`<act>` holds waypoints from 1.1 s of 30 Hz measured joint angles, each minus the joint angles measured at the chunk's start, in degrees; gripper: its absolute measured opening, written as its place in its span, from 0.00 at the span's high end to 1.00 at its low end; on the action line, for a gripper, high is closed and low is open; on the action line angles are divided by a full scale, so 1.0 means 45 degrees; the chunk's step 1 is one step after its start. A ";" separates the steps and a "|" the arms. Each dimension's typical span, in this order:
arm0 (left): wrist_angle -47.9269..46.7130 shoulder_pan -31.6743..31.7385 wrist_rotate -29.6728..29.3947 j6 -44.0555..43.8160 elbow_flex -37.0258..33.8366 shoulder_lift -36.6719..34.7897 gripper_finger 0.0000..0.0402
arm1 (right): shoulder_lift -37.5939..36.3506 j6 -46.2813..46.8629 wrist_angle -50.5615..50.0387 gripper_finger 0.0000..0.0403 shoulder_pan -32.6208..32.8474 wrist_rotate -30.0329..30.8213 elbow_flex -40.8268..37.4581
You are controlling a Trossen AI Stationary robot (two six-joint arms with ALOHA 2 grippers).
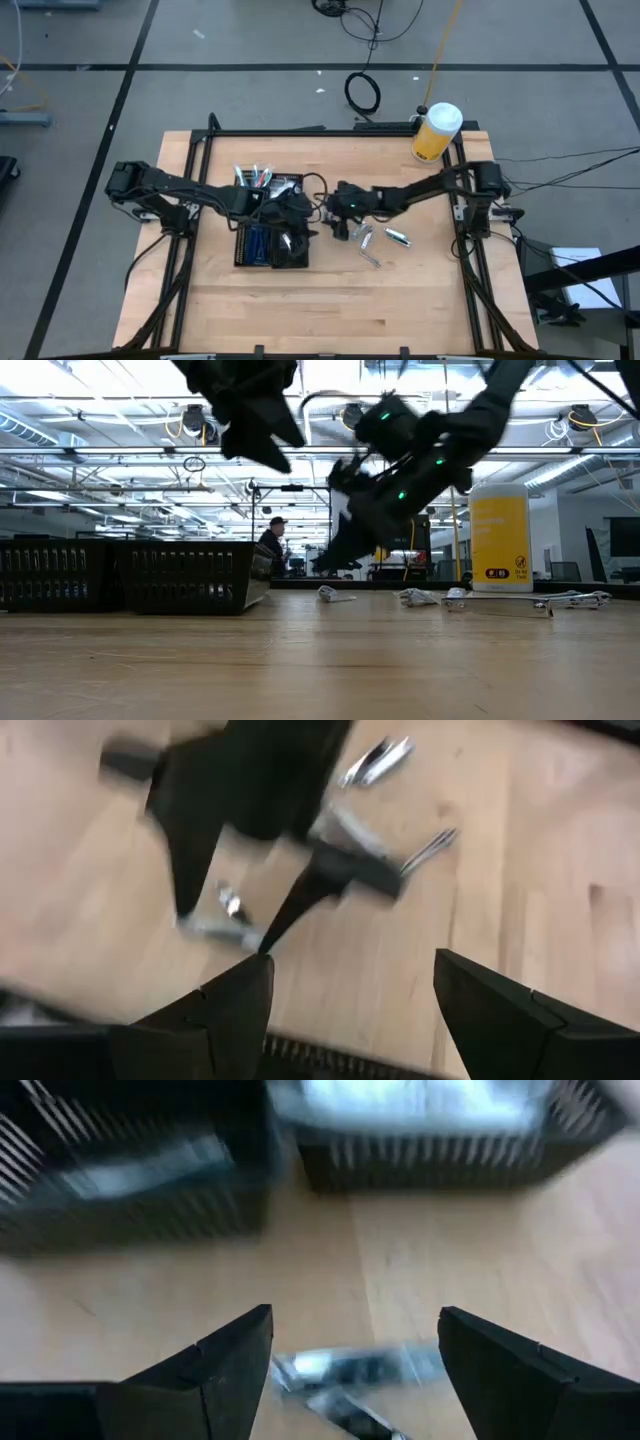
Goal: Pick & Place Travel size toiletries
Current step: Put the nail cutter into the bottom right black bin
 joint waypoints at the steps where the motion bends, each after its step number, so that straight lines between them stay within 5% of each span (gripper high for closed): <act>1: 0.0167 0.0000 -0.0030 0.0321 0.0051 0.0000 0.32 | 0.0277 -0.0091 -0.0723 0.33 -0.0081 0.0019 0.0382; 17: 0.0280 0.0069 -0.0085 0.1835 0.0081 0.0000 0.32 | -0.1010 0.0888 -0.8305 0.37 -0.0874 -0.0370 0.1037; 22: 0.0273 0.0231 -0.0310 0.1917 0.0081 0.0000 0.32 | -0.2076 0.1431 -0.8266 0.39 -0.0792 -0.1950 0.0903; 28: 0.0206 0.0418 -0.0391 0.1917 0.0081 0.0000 0.32 | -0.2736 0.2329 -0.8848 0.43 -0.0510 0.0248 0.0500; 33: 0.0148 0.0539 -0.0401 0.1932 0.0076 0.0000 0.32 | -0.2796 0.1813 -0.7474 0.45 -0.0461 0.0242 -0.0772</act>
